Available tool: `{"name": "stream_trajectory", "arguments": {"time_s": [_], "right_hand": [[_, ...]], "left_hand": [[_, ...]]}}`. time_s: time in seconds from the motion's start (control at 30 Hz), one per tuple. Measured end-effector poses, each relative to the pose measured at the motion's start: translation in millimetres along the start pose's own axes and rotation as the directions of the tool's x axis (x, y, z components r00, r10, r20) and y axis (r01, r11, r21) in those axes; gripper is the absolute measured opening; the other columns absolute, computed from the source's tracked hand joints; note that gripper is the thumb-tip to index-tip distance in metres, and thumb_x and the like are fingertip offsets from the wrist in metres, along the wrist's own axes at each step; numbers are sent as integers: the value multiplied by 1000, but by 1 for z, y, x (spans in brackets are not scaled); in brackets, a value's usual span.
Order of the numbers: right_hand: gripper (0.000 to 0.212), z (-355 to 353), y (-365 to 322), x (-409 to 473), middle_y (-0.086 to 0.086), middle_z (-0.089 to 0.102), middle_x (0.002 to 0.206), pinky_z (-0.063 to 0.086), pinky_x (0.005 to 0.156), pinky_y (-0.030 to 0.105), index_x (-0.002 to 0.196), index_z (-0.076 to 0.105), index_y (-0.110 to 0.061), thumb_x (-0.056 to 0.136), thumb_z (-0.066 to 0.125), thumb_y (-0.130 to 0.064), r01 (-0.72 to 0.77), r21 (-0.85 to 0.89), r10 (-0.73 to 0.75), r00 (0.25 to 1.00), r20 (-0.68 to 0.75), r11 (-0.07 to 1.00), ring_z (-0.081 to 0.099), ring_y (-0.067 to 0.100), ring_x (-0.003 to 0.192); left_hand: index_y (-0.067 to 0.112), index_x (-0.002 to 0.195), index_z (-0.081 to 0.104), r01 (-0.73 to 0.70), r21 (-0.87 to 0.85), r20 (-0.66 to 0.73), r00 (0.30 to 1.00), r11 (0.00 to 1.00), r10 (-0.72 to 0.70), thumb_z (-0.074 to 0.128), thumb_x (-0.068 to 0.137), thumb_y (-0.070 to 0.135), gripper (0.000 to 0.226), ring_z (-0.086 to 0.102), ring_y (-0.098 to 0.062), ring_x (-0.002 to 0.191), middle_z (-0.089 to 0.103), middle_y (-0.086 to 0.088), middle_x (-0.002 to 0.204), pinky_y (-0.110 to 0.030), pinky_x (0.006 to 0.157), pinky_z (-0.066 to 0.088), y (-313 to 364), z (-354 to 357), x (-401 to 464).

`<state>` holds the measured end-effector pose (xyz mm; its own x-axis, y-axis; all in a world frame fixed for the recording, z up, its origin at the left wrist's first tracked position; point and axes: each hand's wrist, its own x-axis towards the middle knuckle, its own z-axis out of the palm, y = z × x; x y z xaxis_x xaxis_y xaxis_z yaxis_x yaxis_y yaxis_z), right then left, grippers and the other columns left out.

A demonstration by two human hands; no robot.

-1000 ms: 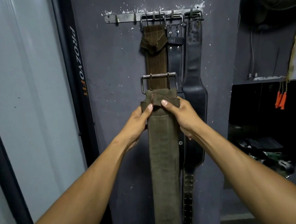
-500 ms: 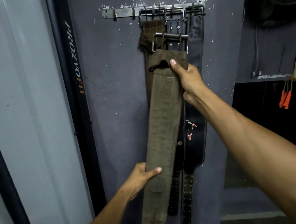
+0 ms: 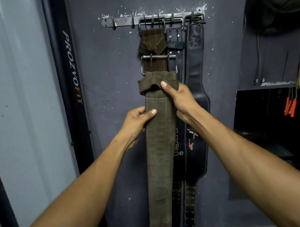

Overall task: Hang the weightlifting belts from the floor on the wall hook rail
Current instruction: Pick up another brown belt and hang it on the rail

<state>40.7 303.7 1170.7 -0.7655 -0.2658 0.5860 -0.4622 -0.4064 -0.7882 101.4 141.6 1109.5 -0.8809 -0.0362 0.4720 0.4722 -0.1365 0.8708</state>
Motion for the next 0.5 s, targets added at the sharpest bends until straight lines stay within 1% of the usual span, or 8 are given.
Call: {"name": "stream_trajectory", "arguments": {"time_s": [0.07, 0.13, 0.2, 0.3, 0.37, 0.43, 0.47, 0.5], "right_hand": [[22, 0, -6, 6, 6, 81, 101, 62, 78, 33, 115, 73, -9, 97, 71, -21, 17, 0, -17, 1000, 0, 1000, 78, 20, 92], [22, -1, -11, 10, 6, 82, 102, 62, 76, 32, 113, 75, -12, 95, 73, -24, 26, 7, -26, 1000, -1, 1000, 78, 20, 94], [24, -4, -15, 14, 6, 81, 105, 62, 77, 32, 114, 75, -13, 94, 74, -26, 33, 5, -33, 999, 1, 999, 78, 21, 97], [27, -8, -20, 19, 5, 82, 103, 62, 75, 30, 117, 73, -9, 95, 73, -25, 39, 13, -39, 999, -10, 999, 79, 20, 95], [24, -10, -24, 19, 5, 82, 100, 62, 72, 30, 115, 74, -9, 96, 72, -24, 33, 13, -32, 999, -18, 999, 79, 19, 93], [18, -13, -26, 19, 4, 82, 98, 62, 72, 30, 109, 75, -12, 97, 71, -24, 22, 16, -21, 999, -24, 1000, 79, 19, 92], [15, -14, -26, 18, 4, 82, 98, 62, 72, 31, 106, 76, -13, 97, 71, -23, 21, 20, -20, 999, -27, 1000, 79, 19, 92], [12, -16, -27, 18, 3, 82, 97, 62, 72, 30, 104, 77, -15, 98, 70, -23, 23, 26, -23, 999, -28, 999, 79, 19, 91]], "left_hand": [[9, 102, 79, 46, -38, 12, 999, 998, -46, 80, 82, 21, 23, 77, -22, 93, 79, -14, 104, -31, 77, 61, -28, 3, -16], [11, 100, 80, 154, -15, 26, 988, 988, -153, 81, 79, 25, 26, 77, -22, 93, 79, -13, 104, -29, 75, 61, -66, 4, -40], [8, 106, 78, 270, 33, 13, 963, 962, -271, 81, 81, 26, 31, 76, -25, 98, 79, -13, 107, -29, 77, 61, -106, 2, -66], [5, 112, 74, 395, 129, -10, 918, 910, -397, 80, 85, 18, 30, 76, -21, 101, 78, -12, 111, -27, 81, 60, -158, -5, -99], [3, 113, 73, 451, 177, 1, 889, 875, -458, 78, 86, 9, 28, 76, -17, 100, 76, -13, 115, -25, 82, 59, -181, -11, -115], [-6, 118, 69, 482, 243, 16, 865, 841, -501, 74, 87, -2, 32, 76, -12, 96, 74, -16, 118, -24, 83, 58, -193, -19, -123], [-10, 120, 67, 484, 281, 18, 861, 829, -509, 73, 87, -5, 34, 76, -10, 93, 74, -16, 117, -24, 83, 59, -194, -23, -123], [-13, 120, 65, 477, 305, 13, 863, 824, -504, 72, 87, -6, 34, 75, -11, 93, 75, -15, 113, -28, 84, 59, -191, -25, -119]]}}
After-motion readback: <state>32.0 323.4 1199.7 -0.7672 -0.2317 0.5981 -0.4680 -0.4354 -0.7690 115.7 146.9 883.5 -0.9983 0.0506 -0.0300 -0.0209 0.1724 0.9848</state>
